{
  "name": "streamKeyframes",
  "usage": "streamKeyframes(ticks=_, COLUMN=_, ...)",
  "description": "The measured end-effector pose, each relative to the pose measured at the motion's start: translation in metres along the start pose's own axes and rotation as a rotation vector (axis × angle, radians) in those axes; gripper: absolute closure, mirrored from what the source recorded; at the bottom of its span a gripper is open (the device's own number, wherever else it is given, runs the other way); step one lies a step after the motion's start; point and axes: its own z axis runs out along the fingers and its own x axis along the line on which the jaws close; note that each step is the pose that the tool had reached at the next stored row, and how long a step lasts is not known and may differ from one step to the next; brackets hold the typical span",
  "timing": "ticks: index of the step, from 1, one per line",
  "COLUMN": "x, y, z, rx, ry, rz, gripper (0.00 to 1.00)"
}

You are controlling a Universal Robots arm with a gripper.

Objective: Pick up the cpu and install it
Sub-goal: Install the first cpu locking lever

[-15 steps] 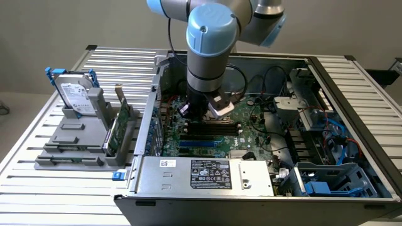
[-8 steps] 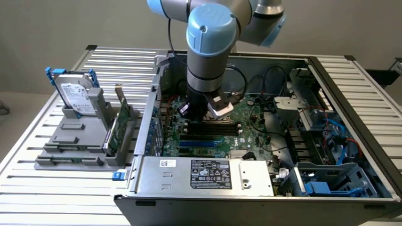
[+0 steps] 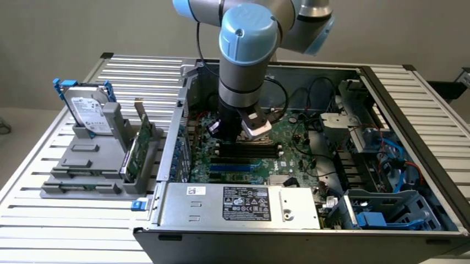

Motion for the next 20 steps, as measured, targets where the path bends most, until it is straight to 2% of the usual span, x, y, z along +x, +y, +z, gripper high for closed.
streamKeyframes(ticks=5, x=0.001, y=-0.0009, z=-0.0041, rx=-0.0008, ry=0.0020, rz=0.028, gripper=0.89)
streamKeyframes(ticks=9, x=0.002, y=-0.0017, z=-0.0102, rx=-0.0024, ry=-0.0021, rz=0.051, gripper=0.89)
streamKeyframes(ticks=14, x=0.004, y=-0.0028, z=-0.0190, rx=-0.0071, ry=-0.0045, rz=0.079, gripper=0.89)
streamKeyframes(ticks=20, x=0.007, y=-0.0062, z=-0.0377, rx=-0.0102, ry=-0.0038, rz=0.102, gripper=0.89)
